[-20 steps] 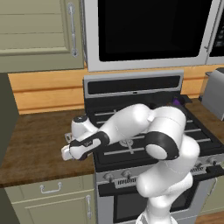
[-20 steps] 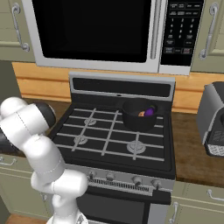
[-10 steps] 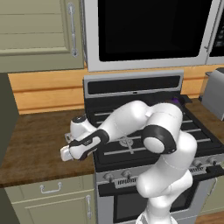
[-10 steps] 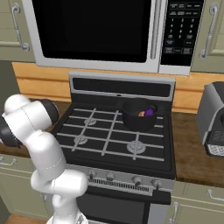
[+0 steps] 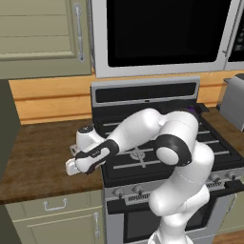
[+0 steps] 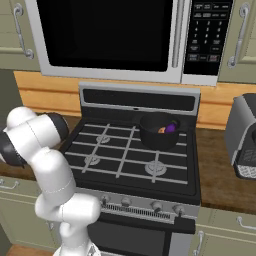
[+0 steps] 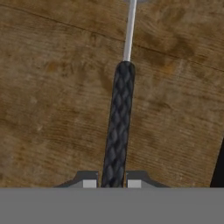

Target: Put the onion and eggplant in the pot. Retrieve the spatula and lightly stir the vegetables in the pot.

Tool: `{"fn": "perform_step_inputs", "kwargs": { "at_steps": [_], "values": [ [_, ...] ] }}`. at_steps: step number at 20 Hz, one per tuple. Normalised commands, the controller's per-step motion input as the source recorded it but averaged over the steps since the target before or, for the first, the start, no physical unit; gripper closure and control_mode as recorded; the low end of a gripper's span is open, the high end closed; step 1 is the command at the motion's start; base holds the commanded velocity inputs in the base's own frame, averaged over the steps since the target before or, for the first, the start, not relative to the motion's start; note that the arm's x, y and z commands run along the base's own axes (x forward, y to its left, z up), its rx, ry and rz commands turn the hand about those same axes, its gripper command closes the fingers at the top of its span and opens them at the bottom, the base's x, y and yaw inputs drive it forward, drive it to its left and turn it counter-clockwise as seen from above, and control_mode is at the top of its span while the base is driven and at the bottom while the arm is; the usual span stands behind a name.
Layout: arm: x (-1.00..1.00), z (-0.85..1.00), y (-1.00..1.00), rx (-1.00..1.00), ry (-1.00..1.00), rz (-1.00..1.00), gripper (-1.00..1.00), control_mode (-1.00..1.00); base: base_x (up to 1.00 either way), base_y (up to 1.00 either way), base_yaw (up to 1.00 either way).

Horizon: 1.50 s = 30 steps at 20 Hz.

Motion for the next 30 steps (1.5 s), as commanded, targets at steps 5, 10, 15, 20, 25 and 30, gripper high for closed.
{"fn": "perform_step_inputs", "kwargs": {
  "at_steps": [5,10,15,20,25,30],
  "values": [
    [0.0,0.0,0.0,0.0,0.0,0.0,1.0,-1.0,0.0,0.0,0.0],
    [-0.2,0.55,-0.25,0.01,-0.19,0.0,1.0,-1.0,0.0,0.0,0.0],
    [-0.25,0.64,-0.92,0.0,-0.16,0.04,1.0,-1.0,0.0,0.0,0.0],
    [0.0,0.08,-0.9,-0.01,-0.02,0.16,1.0,-1.0,0.0,0.0,0.0],
    [0.0,0.78,-1.0,-0.25,0.0,0.01,1.0,-1.0,0.0,0.0,0.0],
    [0.03,0.72,-1.0,-0.44,0.01,-0.19,1.0,-1.0,0.0,0.0,0.0]
  ]
}}
